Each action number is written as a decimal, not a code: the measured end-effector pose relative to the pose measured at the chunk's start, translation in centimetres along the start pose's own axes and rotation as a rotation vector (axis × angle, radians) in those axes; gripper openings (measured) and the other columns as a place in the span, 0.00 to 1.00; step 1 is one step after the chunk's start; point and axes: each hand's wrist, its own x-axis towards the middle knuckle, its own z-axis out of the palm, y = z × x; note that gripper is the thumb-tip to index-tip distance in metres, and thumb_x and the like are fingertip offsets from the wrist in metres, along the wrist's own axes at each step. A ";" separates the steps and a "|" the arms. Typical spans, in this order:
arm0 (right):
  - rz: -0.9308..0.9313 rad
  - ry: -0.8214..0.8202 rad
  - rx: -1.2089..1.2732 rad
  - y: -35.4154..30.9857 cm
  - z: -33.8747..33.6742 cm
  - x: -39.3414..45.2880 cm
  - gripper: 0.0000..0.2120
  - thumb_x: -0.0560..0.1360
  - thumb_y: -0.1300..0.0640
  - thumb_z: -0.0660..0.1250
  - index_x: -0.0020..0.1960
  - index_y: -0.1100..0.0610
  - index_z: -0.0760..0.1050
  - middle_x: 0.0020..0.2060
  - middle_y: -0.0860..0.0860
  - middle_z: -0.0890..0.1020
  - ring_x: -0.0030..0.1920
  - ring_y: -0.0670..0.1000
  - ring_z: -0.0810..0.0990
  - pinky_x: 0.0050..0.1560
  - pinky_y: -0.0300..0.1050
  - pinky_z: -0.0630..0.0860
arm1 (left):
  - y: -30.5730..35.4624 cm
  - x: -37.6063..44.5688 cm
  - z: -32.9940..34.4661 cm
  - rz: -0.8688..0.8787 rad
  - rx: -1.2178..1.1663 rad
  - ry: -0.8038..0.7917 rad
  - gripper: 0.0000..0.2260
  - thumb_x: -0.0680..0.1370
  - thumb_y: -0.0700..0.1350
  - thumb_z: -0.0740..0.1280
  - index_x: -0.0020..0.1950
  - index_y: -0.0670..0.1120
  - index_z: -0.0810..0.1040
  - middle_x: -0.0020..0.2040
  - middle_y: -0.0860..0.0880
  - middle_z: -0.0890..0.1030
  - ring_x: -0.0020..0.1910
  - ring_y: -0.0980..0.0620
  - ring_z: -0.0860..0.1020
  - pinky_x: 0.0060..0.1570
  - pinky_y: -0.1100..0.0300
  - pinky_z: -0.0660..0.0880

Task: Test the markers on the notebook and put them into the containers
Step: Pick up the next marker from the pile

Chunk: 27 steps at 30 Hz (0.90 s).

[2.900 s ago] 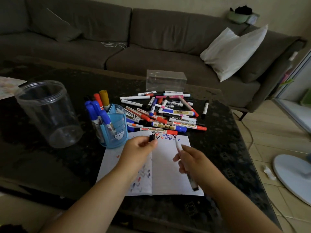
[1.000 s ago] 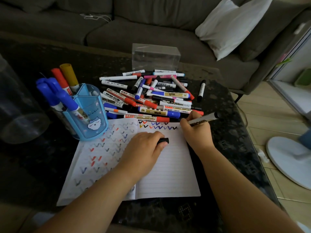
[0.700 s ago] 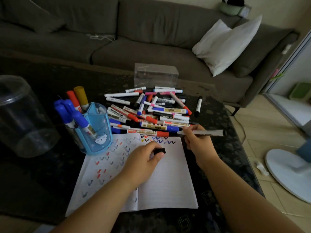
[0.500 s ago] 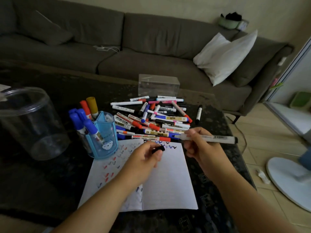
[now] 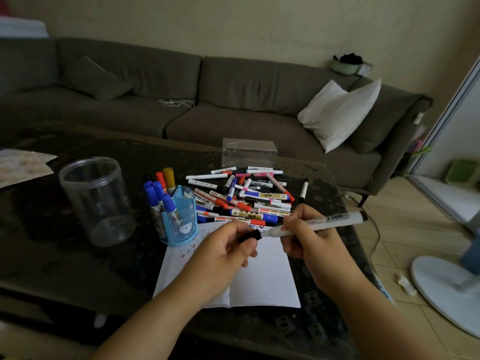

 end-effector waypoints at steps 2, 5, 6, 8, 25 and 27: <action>0.009 -0.008 -0.022 -0.4 0.2 -0.4 0.10 0.77 0.62 0.62 0.37 0.63 0.69 0.24 0.53 0.72 0.25 0.47 0.67 0.27 0.38 0.66 | 0.8 -0.7 -0.2 0.019 0.077 -0.023 0.05 0.78 0.47 0.63 0.48 0.59 0.73 0.40 0.59 0.80 0.40 0.61 0.77 0.46 0.65 0.75; 0.007 -0.026 -0.085 -0.8 0.6 -1.0 0.11 0.76 0.61 0.65 0.35 0.60 0.71 0.25 0.53 0.71 0.25 0.46 0.66 0.25 0.36 0.65 | 1.6 -1.5 -0.4 0.040 0.185 -0.057 0.06 0.78 0.49 0.62 0.47 0.62 0.71 0.41 0.60 0.79 0.41 0.63 0.77 0.46 0.67 0.75; 0.008 -0.023 -0.107 -0.9 0.7 -1.1 0.11 0.75 0.60 0.66 0.35 0.59 0.71 0.25 0.52 0.70 0.25 0.46 0.65 0.25 0.36 0.64 | 1.8 -1.7 -0.5 0.045 0.220 -0.071 0.06 0.79 0.50 0.61 0.48 0.63 0.70 0.41 0.61 0.79 0.41 0.63 0.77 0.47 0.67 0.75; 0.015 -0.010 -0.119 -0.9 1.0 -1.4 0.12 0.75 0.58 0.67 0.35 0.60 0.72 0.27 0.56 0.69 0.25 0.48 0.63 0.25 0.39 0.62 | 2.0 -2.0 -0.7 0.053 0.287 -0.103 0.03 0.79 0.52 0.60 0.50 0.62 0.70 0.39 0.59 0.78 0.41 0.60 0.77 0.47 0.64 0.76; 0.293 -0.080 -0.098 0.5 5.2 -0.8 0.13 0.76 0.48 0.65 0.41 0.59 0.74 0.25 0.50 0.74 0.24 0.45 0.68 0.31 0.39 0.69 | 0.6 -2.8 -2.6 -0.010 0.397 0.020 0.04 0.79 0.52 0.60 0.48 0.56 0.74 0.40 0.55 0.78 0.41 0.59 0.76 0.39 0.66 0.73; 0.368 -0.063 -0.315 1.4 5.4 -0.4 0.16 0.74 0.42 0.64 0.48 0.56 0.75 0.28 0.48 0.78 0.25 0.43 0.72 0.32 0.37 0.72 | -0.1 -2.2 -4.0 -0.058 0.474 0.069 0.04 0.78 0.52 0.62 0.46 0.55 0.74 0.38 0.53 0.78 0.38 0.58 0.76 0.34 0.66 0.70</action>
